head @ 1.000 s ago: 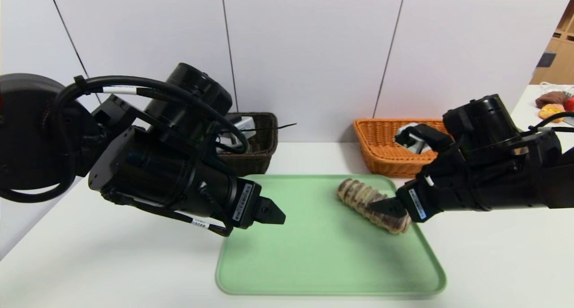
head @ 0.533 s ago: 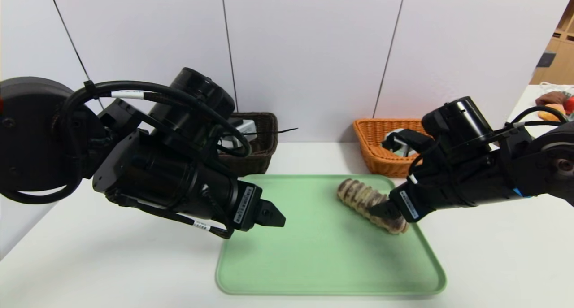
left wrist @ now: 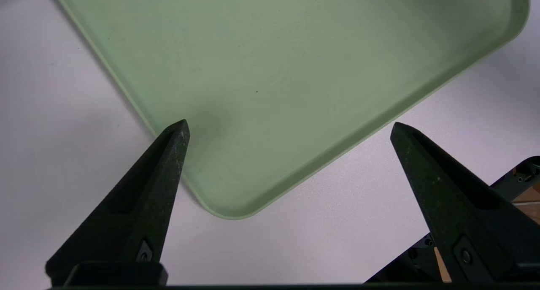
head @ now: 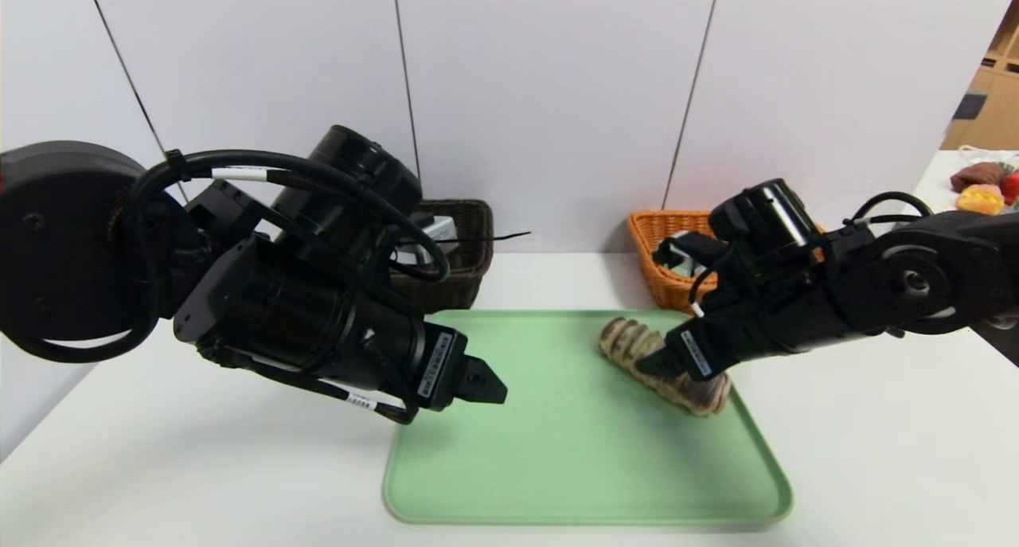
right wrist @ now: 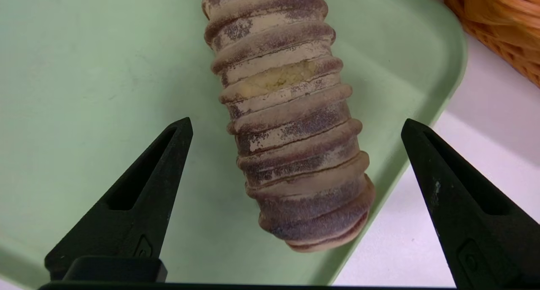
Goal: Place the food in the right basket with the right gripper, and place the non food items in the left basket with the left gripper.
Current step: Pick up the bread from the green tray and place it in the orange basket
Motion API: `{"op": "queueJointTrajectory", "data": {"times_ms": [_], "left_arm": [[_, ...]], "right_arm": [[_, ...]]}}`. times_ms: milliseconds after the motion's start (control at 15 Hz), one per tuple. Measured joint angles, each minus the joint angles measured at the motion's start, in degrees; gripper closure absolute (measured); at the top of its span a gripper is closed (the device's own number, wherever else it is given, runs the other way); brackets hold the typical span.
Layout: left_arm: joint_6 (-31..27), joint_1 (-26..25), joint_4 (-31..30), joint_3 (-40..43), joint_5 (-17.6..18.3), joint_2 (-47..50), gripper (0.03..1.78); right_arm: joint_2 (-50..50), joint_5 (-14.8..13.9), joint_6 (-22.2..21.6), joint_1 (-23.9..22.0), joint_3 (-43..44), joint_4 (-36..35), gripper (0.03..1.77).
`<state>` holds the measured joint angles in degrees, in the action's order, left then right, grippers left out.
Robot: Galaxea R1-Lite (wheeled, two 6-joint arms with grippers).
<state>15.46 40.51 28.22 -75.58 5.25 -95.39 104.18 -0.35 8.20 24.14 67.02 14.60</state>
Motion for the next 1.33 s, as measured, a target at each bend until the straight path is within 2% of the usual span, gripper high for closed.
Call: {"op": "queueJointTrajectory", "data": {"times_ms": [600, 800, 933, 1067, 1133, 1200, 1333], "left_arm": [[0.0, 0.0, -0.1, -0.2, 0.1, -0.5, 0.12], [0.0, 0.0, -0.1, -0.4, 0.1, -0.5, 0.12], [0.0, 0.0, -0.1, -0.4, 0.1, -0.5, 0.12], [0.0, 0.0, -0.1, -0.4, 0.0, -0.4, 0.12], [0.0, 0.0, -0.1, -0.4, 0.0, -0.3, 0.12], [0.0, 0.0, -0.1, -0.4, 0.0, -0.2, 0.12], [0.0, 0.0, -0.1, -0.4, -0.1, 0.0, 0.12]], "right_arm": [[5.2, 0.0, 0.3, 0.2, 0.3, -0.3, 0.09], [5.4, -0.1, 0.3, 0.4, 0.2, -0.4, 0.61], [5.1, -0.1, 0.3, 0.6, 0.2, -0.4, 0.85], [4.7, 0.0, 0.2, 0.6, 0.2, -0.3, 1.03], [4.1, 0.3, 0.2, 0.7, 0.2, -0.3, 1.27], [3.4, 0.5, 0.2, 0.8, 0.2, -0.4, 1.62], [1.3, 0.6, 0.2, 1.6, 0.2, -0.3, 1.62]]}}
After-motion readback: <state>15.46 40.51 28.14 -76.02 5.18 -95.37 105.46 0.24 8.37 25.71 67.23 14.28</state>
